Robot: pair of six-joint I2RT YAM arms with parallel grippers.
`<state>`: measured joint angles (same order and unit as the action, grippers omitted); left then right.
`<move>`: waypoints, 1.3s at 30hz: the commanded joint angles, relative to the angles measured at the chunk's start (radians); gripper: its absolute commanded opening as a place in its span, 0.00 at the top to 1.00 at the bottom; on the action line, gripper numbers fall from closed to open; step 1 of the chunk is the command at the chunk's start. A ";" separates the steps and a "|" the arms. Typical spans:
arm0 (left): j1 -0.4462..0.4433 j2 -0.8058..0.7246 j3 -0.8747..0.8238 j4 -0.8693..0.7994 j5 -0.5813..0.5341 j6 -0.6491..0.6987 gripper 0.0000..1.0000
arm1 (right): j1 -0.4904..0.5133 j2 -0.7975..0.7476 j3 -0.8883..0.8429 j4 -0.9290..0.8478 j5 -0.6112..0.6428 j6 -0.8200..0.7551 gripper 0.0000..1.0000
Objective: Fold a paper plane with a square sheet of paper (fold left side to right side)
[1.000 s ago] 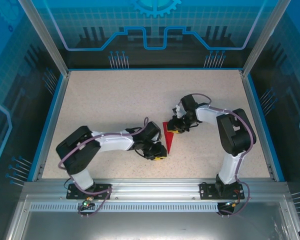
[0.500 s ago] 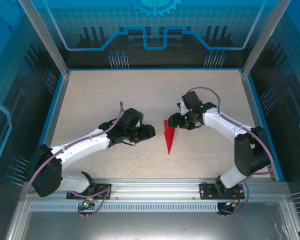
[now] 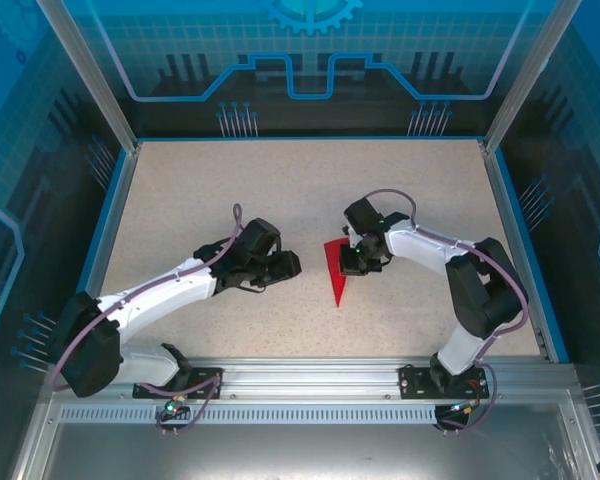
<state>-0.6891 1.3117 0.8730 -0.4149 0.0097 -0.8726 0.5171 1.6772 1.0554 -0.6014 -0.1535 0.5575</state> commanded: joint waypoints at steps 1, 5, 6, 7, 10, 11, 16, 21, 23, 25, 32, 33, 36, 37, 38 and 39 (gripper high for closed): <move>0.009 -0.052 0.051 -0.072 -0.076 0.043 0.46 | 0.004 -0.102 0.012 0.033 -0.076 -0.028 1.00; 0.020 -0.077 0.073 -0.108 -0.100 0.070 0.43 | -0.054 -0.172 -0.078 0.170 -0.265 -0.008 1.00; 0.023 -0.080 0.078 -0.115 -0.105 0.073 0.43 | -0.074 -0.177 -0.105 0.207 -0.310 0.001 1.00; 0.027 -0.083 0.081 -0.117 -0.105 0.075 0.42 | -0.092 -0.172 -0.130 0.238 -0.348 0.007 1.00; 0.034 -0.088 0.084 -0.115 -0.106 0.073 0.42 | -0.131 -0.122 -0.194 0.288 -0.394 -0.009 0.97; 0.036 -0.085 0.085 -0.112 -0.105 0.071 0.41 | -0.145 -0.099 -0.215 0.297 -0.396 -0.019 0.97; 0.038 -0.068 0.095 -0.111 -0.093 0.061 0.41 | -0.240 -0.017 -0.272 0.352 -0.395 -0.059 0.95; 0.038 -0.060 0.093 -0.105 -0.090 0.052 0.40 | -0.268 -0.030 -0.250 0.253 -0.306 -0.121 0.85; 0.038 -0.057 0.091 -0.102 -0.090 0.050 0.40 | -0.270 -0.040 -0.235 0.201 -0.246 -0.142 0.80; 0.039 -0.054 0.089 -0.098 -0.087 0.050 0.39 | -0.269 -0.049 -0.215 0.147 -0.204 -0.154 0.75; 0.038 -0.068 0.075 -0.070 -0.095 0.068 0.31 | -0.216 -0.180 -0.112 -0.064 -0.009 -0.161 0.58; 0.038 -0.075 0.069 -0.059 -0.099 0.071 0.29 | -0.202 -0.193 -0.099 -0.084 0.014 -0.158 0.57; 0.040 -0.098 0.052 -0.022 -0.110 0.082 0.22 | -0.139 -0.210 -0.069 -0.124 0.033 -0.146 0.52; 0.040 -0.102 0.053 -0.018 -0.114 0.085 0.20 | -0.114 -0.200 -0.061 -0.132 0.032 -0.137 0.50; 0.040 -0.104 0.052 -0.018 -0.118 0.088 0.19 | -0.093 -0.189 -0.057 -0.134 0.027 -0.129 0.49; 0.043 -0.104 0.056 -0.022 -0.122 0.093 0.18 | -0.069 -0.172 -0.055 -0.131 0.026 -0.117 0.48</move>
<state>-0.6571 1.2366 0.9340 -0.4622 -0.0837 -0.8066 0.3946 1.4757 0.9890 -0.6460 -0.1608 0.4187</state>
